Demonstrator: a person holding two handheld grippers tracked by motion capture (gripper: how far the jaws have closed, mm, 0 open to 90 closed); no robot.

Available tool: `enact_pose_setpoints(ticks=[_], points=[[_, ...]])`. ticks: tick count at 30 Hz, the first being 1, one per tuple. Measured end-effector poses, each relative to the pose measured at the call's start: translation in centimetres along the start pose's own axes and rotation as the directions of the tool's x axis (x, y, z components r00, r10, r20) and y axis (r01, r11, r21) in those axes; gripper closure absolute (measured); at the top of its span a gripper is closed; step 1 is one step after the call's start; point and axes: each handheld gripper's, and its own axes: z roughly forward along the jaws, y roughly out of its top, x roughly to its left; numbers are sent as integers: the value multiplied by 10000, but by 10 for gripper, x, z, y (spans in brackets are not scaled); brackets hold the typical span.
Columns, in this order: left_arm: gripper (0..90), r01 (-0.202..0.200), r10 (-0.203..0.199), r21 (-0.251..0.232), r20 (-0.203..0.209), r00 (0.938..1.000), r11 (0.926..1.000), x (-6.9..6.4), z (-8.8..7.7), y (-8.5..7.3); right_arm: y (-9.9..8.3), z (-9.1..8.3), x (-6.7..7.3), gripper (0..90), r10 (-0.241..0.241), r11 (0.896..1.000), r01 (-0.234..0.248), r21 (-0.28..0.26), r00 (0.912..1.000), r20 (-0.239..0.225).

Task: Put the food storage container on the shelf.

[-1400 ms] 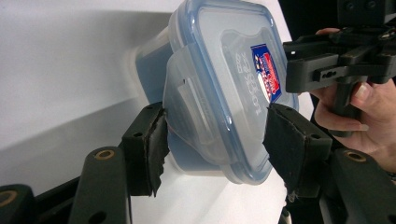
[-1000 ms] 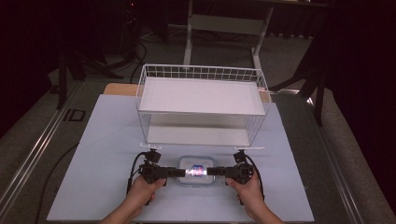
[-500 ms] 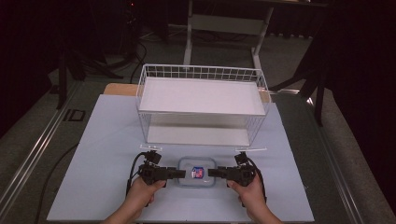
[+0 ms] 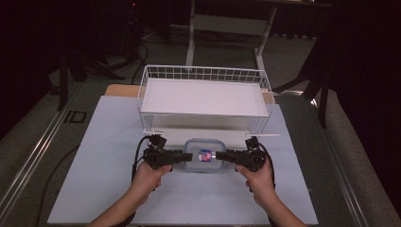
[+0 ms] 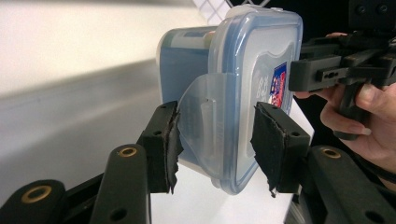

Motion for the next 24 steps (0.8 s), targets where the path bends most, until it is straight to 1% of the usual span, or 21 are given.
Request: enact_pose_setpoints(ticks=[2, 3, 4, 5, 6, 7, 8, 9, 10, 11, 12, 13, 14, 15, 17, 18, 19, 20, 21, 23, 24], points=[[527, -26, 26, -52, -67, 10000, 10000, 4, 5, 4, 5, 1, -4, 500, -40, 9999, 41, -118, 10000, 88], [524, -26, 26, -52, -67, 10000, 10000, 4, 5, 4, 7, 2, -6, 499, -43, 9999, 45, -135, 9999, 138], [520, -30, 30, -53, -122, 9999, 10000, 7, 8, 5, 7, 2, -6, 499, -43, 9999, 45, -135, 9999, 138], [516, -19, 19, -23, -289, 9996, 10000, 12, 14, 7, 10, 7, -12, 499, -55, 9999, 58, -134, 9997, 253], [513, -19, 19, -23, -289, 9996, 10000, 12, 14, 7, 11, 9, -15, 499, -11, 9999, 15, -140, 9996, 277], [510, -40, 40, 1, -347, 9994, 10000, 15, 17, 8, 12, 12, -18, 499, -52, 9999, 57, -152, 9995, 307], [508, -40, 39, -11, -450, 9990, 10000, 17, 19, 9, 12, 12, -18, 499, -52, 9999, 57, -152, 9995, 307], [504, -6, 6, 3, -572, 9984, 10000, 22, 25, 10, 13, 17, -24, 499, -42, 9999, 48, -155, 9992, 390], [500, -6, 6, 3, -572, 9984, 10000, 22, 25, 10, 13, 17, -24, 499, -42, 9999, 48, -155, 9992, 390], [500, 69, -71, -21, -625, 9980, 10000, 29, 29, 11, 15, 22, -29, 498, -72, 9998, 79, -164, 9989, 461], [500, 84, -84, 5, -652, 9978, 10000, 32, 31, 11, 15, 25, -32, 498, -38, 9999, 46, -167, 9989, 476], [500, 84, -84, 5, -652, 9978, 10000, 32, 31, 11, 15, 25, -32, 498, -38, 9999, 46, -167, 9989, 476], [499, 105, -108, -47, -721, 9973, 9999, 34, 33, 12, 14, 30, -38, 498, 79, 9998, -70, -196, 9991, 427], [499, 111, -112, -16, -731, 9973, 9999, 37, 34, 13, 14, 33, -41, 498, 65, 9996, -53, -282, 9990, 433], [499, 181, -185, -54, -804, 9966, 9998, 42, 35, 15, 15, 38, -44, 498, 79, 9993, -62, -373, 9989, 454], [499, 151, -156, -62, -808, 9966, 9999, 45, 36, 16, 15, 38, -44, 498, 79, 9993, -62, -373, 9989, 454], [498, 147, -154, -92, -803, 9967, 9999, 47, 36, 17, 17, 42, -45, 497, 115, 9991, -95, -420, 9987, 489], [498, 241, -254, -168, -841, 9961, 9996, 51, 37, 18, 18, 44, -45, 497, 224, 9989, -202, -415, 9984, 511], [498, 241, -254, -168, -841, 9961, 9996, 51, 37, 18, 19, 46, -46, 497, 322, 9987, -302, -421, 9983, 484], [498, 285, -306, -238, -910, 9954, 9993, 55, 39, 19, 19, 47, -48, 496, 316, 9985, -293, -457, 9982, 506], [498, 323, -349, -283, -945, 9949, 9991, 56, 40, 19, 20, 52, -53, 495, 27, 9975, 16, -702, 9982, 602]])
